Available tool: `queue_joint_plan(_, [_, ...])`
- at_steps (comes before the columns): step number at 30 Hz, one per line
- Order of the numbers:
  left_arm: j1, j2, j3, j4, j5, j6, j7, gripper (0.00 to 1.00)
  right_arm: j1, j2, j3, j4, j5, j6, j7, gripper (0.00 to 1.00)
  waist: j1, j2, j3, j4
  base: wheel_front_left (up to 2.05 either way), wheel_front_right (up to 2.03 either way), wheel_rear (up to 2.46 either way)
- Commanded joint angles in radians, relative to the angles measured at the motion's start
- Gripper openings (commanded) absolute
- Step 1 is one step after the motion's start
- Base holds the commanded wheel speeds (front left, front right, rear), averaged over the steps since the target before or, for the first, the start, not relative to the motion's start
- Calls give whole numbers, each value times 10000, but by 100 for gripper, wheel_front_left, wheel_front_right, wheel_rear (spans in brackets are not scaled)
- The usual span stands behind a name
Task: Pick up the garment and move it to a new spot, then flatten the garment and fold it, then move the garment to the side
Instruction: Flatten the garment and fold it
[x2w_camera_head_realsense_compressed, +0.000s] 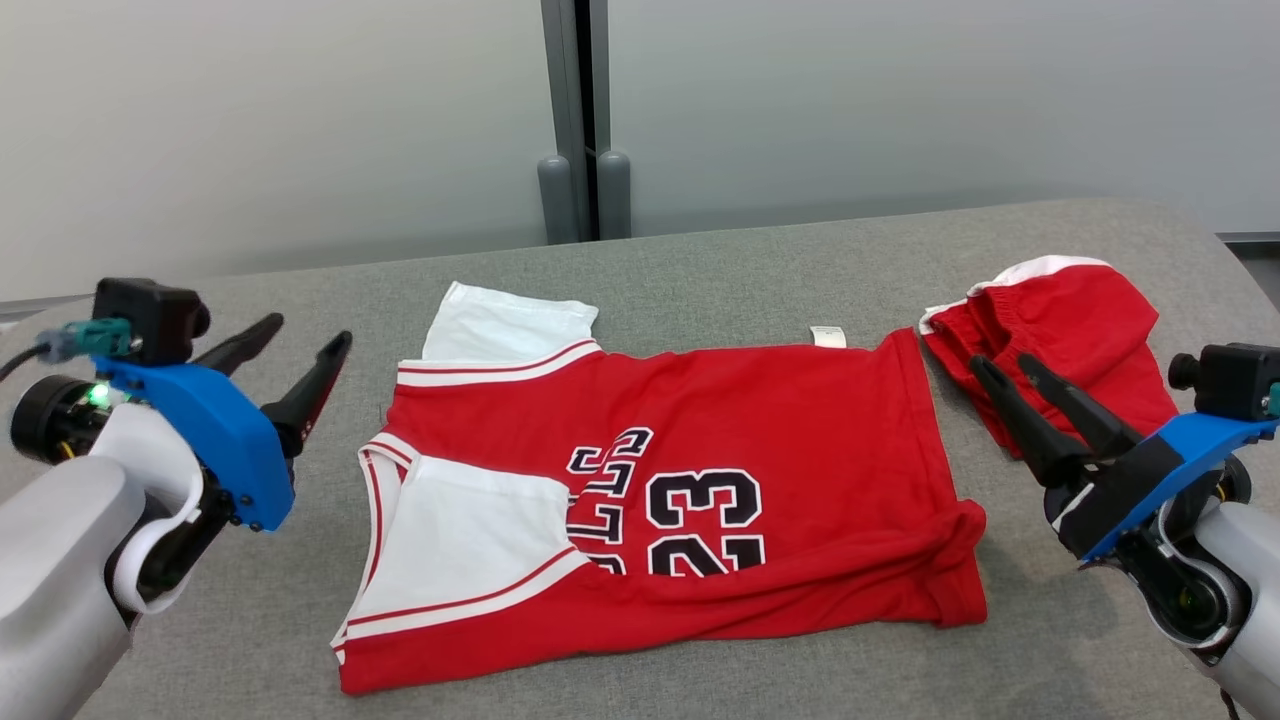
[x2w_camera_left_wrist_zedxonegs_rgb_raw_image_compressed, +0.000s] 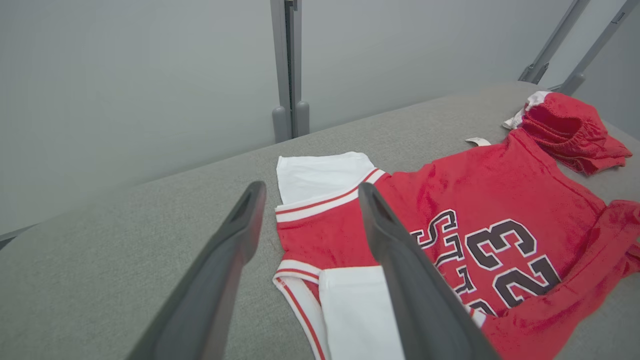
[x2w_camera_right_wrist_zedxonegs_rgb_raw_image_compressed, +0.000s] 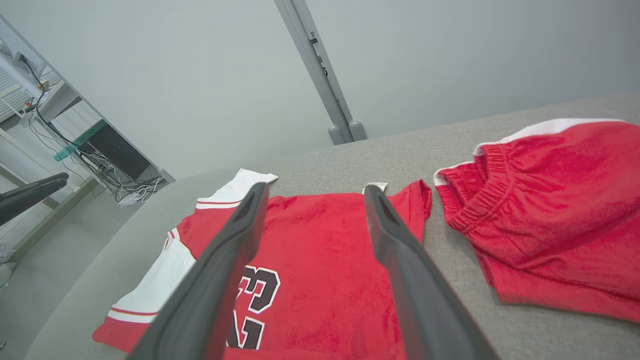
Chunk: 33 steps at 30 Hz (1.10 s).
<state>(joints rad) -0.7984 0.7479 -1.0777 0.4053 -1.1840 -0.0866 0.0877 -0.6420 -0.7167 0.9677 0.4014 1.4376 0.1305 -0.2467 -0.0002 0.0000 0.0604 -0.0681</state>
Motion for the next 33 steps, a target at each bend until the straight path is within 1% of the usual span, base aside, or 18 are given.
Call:
queue_joint_plan(1, [251,64,138,-95,286,330,-663,100,198,120,-92,33,-507,4,-123,100,2,0,-66,-46,0,0,0])
queue_joint_plan(2, [428,90,221,-220,464,611,-1181,100,271,264,-333,71,-812,4,-169,100,2,0,-91,-53,0,0,0])
queue_joint_plan(4, [793,75,534,-522,632,1242,-2286,100,467,542,-1466,128,-1776,4,-183,100,2,0,-142,-24,0,0,0])
queue_joint_plan(6, [1270,40,808,-937,789,1932,-3097,100,1127,1046,-2691,44,-2801,3,-177,100,2,0,-201,21,0,0,0])
queue_joint_plan(9, [2060,-66,1373,-1681,1169,2925,-3493,100,2165,1713,-4493,-255,-4526,3,-181,100,2,0,-271,129,0,0,0])
queue_joint_plan(10, [2367,-176,1673,-2019,1360,3162,-3515,100,2575,1992,-5021,-435,-5003,4,-182,100,2,0,-277,177,0,0,0])
queue_joint_plan(11, [2646,-340,2282,-2427,1666,3454,-3530,100,3030,2215,-5446,-592,-5567,4,-181,100,2,0,-275,217,0,0,0])
queue_joint_plan(13, [3658,-681,3143,-3060,2325,3840,-3524,100,3832,2697,-6348,-997,-6410,3,-182,100,2,0,-263,269,0,0,0])
queue_joint_plan(15, [4563,-1116,4026,-3491,2982,4081,-3528,100,4560,3129,-7057,-1330,-7234,3,-184,100,2,0,-253,293,0,0,0])
queue_joint_plan(18, [5804,-1775,5050,-3835,3764,4091,-3534,100,5445,3730,-7901,-1574,-8052,3,-182,100,2,0,-220,272,0,0,0])
queue_joint_plan(20, [6524,-2155,5464,-3837,4210,3988,-3534,100,5854,4065,-8349,-1609,-8357,3,-184,100,2,0,-177,236,0,0,0])
queue_joint_plan(23, [7240,-2614,6086,-3837,4716,3740,-3535,100,6217,4456,-8642,-1411,-8728,3,-184,100,2,0,-107,153,0,0,0])
queue_joint_plan(25, [7589,-2804,6353,-3740,4974,3491,-3537,100,6288,4501,-8558,-1164,-8929,3,-186,100,2,0,-40,103,0,0,0])
queue_joint_plan(28, [7709,-2921,6417,-3430,5358,3144,-3537,100,6080,4474,-8300,-637,-9085,3,-94,100,2,0,-14,76,0,0,0])
queue_joint_plan(31, [7621,-3010,6288,-2959,5390,2906,-3506,100,5753,4401,-7975,-60,-9131,3,335,100,2,0,2,68,0,0,0])
queue_joint_plan(33, [7511,-3017,6173,-2649,5393,2865,-3278,100,5567,4343,-7641,338,-9227,3,785,100,2,0,3,75,0,0,0])
